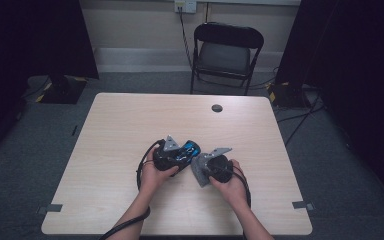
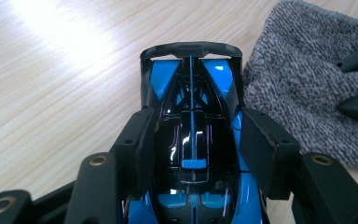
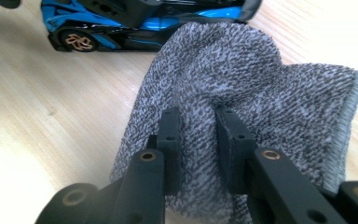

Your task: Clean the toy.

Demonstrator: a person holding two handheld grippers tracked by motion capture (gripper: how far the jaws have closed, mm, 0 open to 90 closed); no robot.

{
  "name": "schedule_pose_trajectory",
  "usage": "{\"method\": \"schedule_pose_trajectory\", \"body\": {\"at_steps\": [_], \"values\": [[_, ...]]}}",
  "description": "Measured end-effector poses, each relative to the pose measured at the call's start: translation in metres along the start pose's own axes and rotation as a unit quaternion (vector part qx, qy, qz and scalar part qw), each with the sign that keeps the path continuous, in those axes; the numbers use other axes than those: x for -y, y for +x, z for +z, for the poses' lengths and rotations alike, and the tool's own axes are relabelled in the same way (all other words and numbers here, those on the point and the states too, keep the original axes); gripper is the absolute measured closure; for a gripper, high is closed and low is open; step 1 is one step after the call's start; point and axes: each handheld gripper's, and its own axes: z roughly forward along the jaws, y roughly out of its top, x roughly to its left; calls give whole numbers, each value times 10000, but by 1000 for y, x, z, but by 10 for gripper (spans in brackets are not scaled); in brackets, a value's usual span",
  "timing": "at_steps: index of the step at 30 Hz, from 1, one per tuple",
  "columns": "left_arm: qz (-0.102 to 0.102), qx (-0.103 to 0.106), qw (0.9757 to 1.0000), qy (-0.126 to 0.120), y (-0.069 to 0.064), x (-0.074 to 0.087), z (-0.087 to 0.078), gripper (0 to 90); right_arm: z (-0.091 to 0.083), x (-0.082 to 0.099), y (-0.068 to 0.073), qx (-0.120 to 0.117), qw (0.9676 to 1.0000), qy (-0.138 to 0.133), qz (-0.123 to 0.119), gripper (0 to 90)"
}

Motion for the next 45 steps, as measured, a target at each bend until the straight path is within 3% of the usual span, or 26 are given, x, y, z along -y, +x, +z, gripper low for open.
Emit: {"method": "schedule_pose_trajectory", "body": {"at_steps": [19, 45], "values": [[29, -51, 10000, 6, 0, 0, -1, 459, 2, -5, 23, -324, 9992, 34, -230, 729], [38, -66, 10000, 26, 0, -1, 0, 458, 5, -6, 43, -745, 9970, -55, -195, 728]]}}
